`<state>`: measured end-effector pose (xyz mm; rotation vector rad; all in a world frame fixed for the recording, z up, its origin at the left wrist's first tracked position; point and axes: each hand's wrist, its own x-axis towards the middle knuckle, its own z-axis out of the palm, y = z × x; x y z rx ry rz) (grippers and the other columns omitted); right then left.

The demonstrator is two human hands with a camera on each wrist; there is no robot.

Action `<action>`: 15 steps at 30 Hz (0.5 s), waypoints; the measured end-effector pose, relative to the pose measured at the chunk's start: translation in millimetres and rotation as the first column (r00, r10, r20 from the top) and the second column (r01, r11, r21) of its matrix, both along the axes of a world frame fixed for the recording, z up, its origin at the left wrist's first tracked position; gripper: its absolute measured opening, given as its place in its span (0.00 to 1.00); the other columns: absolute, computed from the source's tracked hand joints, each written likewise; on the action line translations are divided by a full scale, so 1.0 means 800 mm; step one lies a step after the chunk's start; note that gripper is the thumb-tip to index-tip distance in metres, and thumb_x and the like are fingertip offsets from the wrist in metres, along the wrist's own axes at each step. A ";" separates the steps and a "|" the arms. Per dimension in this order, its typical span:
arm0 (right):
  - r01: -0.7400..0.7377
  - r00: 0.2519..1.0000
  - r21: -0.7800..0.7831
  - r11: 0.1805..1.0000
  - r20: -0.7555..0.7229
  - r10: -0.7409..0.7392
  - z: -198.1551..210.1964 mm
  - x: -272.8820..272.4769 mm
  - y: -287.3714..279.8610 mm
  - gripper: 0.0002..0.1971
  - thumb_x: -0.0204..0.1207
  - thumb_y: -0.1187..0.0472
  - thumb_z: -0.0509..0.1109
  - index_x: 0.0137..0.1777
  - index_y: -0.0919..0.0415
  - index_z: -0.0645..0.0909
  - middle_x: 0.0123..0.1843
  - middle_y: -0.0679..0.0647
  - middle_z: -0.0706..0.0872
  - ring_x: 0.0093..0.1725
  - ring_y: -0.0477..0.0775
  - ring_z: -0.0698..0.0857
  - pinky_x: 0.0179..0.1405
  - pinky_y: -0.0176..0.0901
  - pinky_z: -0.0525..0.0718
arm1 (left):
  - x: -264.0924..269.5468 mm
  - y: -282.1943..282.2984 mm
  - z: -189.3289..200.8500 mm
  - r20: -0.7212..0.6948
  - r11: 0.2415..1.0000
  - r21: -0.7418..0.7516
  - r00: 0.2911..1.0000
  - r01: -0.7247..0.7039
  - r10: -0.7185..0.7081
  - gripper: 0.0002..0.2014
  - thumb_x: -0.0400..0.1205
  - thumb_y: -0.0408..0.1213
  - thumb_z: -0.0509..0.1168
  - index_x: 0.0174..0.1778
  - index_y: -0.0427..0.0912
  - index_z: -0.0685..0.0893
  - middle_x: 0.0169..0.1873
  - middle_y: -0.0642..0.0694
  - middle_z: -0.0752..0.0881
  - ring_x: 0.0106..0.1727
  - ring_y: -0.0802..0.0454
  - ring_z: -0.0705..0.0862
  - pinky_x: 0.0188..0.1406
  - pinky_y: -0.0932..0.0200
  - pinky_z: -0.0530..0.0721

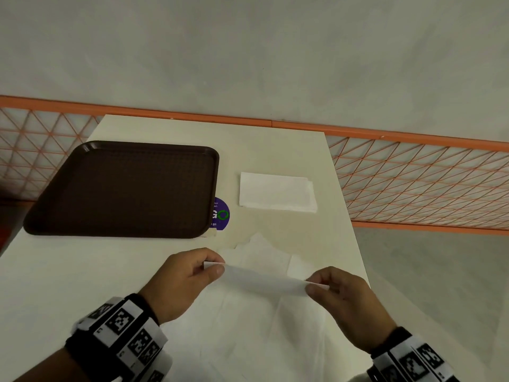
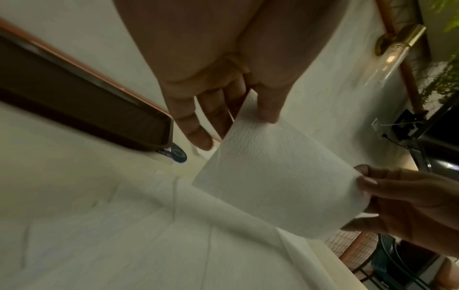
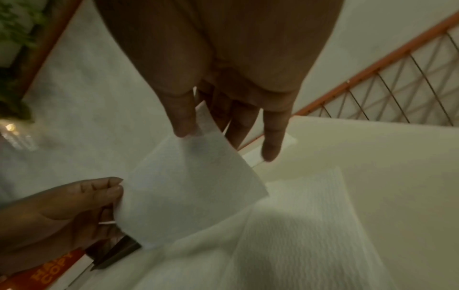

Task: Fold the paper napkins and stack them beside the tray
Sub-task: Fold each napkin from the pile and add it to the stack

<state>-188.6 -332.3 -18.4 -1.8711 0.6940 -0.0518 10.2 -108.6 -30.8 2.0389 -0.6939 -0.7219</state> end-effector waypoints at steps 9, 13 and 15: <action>0.053 0.958 -0.191 0.980 -0.268 -0.104 -0.083 0.037 -0.008 0.06 0.77 0.60 0.70 0.38 0.51 0.83 0.39 0.49 0.88 0.40 0.52 0.84 0.42 0.45 0.84 | -0.012 -0.034 -0.075 0.079 0.953 0.302 0.997 -0.037 0.014 0.05 0.83 0.43 0.66 0.46 0.48 0.85 0.39 0.53 0.87 0.43 0.53 0.84 0.46 0.61 0.82; -0.195 0.920 -0.505 0.841 -0.391 -0.021 -0.097 0.051 -0.001 0.15 0.80 0.55 0.64 0.66 0.50 0.78 0.66 0.48 0.80 0.65 0.54 0.79 0.62 0.45 0.79 | -0.020 -0.047 -0.083 0.300 0.892 0.452 0.946 -0.031 -0.120 0.11 0.84 0.48 0.61 0.57 0.47 0.81 0.53 0.51 0.84 0.56 0.50 0.83 0.54 0.56 0.82; -0.299 0.937 -0.700 0.649 -0.345 0.060 -0.098 0.053 0.013 0.20 0.79 0.52 0.63 0.70 0.51 0.78 0.73 0.49 0.78 0.72 0.57 0.77 0.70 0.53 0.77 | -0.026 -0.050 -0.081 0.510 0.900 0.435 0.828 -0.015 -0.233 0.15 0.82 0.46 0.64 0.62 0.46 0.82 0.59 0.49 0.82 0.60 0.47 0.83 0.55 0.52 0.84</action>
